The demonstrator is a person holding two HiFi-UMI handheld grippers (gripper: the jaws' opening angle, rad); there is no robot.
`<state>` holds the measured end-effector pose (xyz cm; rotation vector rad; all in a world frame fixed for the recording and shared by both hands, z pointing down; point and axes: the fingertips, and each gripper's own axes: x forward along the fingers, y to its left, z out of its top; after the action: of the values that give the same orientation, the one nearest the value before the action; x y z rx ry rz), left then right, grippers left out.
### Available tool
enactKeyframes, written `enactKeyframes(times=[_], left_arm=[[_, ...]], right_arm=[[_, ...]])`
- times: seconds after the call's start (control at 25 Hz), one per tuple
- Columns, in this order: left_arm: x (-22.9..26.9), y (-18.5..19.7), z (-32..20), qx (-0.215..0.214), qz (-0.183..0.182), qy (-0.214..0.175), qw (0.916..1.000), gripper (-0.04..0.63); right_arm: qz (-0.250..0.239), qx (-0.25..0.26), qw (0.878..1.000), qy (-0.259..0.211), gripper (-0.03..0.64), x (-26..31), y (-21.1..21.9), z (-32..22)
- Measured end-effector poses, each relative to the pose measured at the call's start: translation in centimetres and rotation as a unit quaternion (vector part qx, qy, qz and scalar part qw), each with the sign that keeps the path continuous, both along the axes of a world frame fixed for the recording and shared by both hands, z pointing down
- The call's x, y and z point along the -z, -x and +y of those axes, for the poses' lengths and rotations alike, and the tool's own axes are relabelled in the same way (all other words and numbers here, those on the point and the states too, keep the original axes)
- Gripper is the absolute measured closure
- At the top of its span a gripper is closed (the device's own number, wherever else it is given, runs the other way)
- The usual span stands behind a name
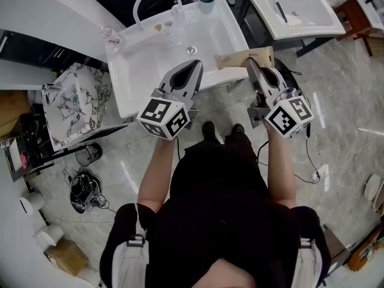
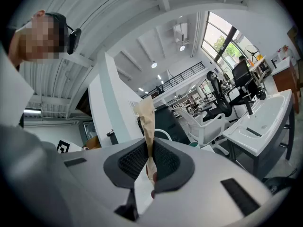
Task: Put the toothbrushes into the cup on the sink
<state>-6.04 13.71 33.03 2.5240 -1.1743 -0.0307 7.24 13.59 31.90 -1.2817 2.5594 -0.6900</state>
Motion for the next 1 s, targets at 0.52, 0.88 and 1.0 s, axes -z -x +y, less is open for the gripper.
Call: enactKeyframes(times=[0.52, 0.88, 1.0], left_arm=[[-0.4, 0.9, 0.1, 0.002, -0.002, 0.007, 1.0000, 0.581], [-1.0, 0.0, 0.6, -0.008, -0.004, 0.013, 0.9999, 0.581], [-1.3, -0.3, 0.3, -0.010, -0.007, 0.018, 0.9998, 0.581]], right_arm=[[0.006, -0.006, 1.000, -0.003, 0.566, 0.3, 0.2, 0.3], [0.006, 0.006, 1.000, -0.002, 0.565, -0.1, -0.1, 1.3], [0.005, 0.000, 1.000, 0.004, 0.565, -0.5, -0.7, 1.0]])
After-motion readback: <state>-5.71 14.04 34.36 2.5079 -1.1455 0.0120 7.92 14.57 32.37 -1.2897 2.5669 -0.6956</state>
